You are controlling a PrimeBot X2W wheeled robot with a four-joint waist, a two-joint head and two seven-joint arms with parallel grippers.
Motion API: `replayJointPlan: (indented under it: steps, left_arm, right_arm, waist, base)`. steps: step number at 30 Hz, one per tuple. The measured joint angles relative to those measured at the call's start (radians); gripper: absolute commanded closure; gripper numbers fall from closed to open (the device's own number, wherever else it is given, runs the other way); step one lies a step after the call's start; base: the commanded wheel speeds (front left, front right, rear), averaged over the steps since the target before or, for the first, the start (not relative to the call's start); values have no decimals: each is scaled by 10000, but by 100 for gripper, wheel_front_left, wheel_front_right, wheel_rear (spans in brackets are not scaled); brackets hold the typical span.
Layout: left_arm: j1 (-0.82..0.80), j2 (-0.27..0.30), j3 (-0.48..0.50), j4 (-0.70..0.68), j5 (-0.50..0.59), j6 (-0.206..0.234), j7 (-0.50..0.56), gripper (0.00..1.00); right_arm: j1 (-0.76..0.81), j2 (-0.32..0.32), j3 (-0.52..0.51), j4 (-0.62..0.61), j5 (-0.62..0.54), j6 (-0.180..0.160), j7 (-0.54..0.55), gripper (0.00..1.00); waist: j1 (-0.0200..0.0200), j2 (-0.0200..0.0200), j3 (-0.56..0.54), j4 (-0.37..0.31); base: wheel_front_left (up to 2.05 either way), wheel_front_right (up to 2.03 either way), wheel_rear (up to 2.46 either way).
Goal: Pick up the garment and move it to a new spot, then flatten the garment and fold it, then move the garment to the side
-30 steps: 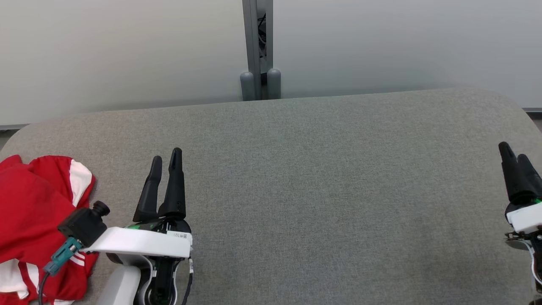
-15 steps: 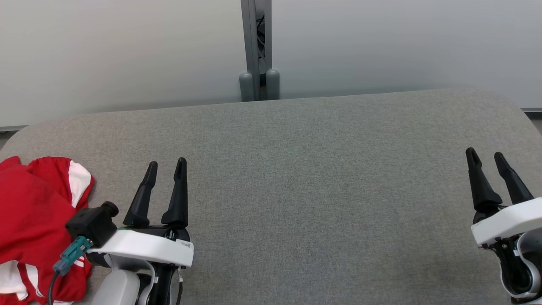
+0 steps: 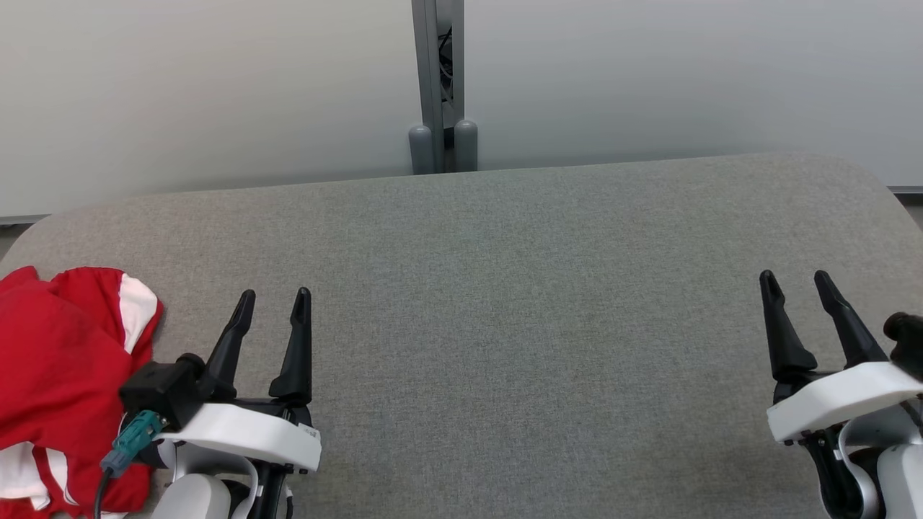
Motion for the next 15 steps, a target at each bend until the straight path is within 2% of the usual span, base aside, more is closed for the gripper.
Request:
replayJointPlan:
  steps: [15]
  left_arm:
    - [438, 40, 188, -194, 1097, 228, 366, 0]
  right_arm:
    - [396, 326, 372, 188, -1026, 0, -777, 0]
  waist:
    - [0, 0, -67, 23]
  base:
    - [0, 0, 0]
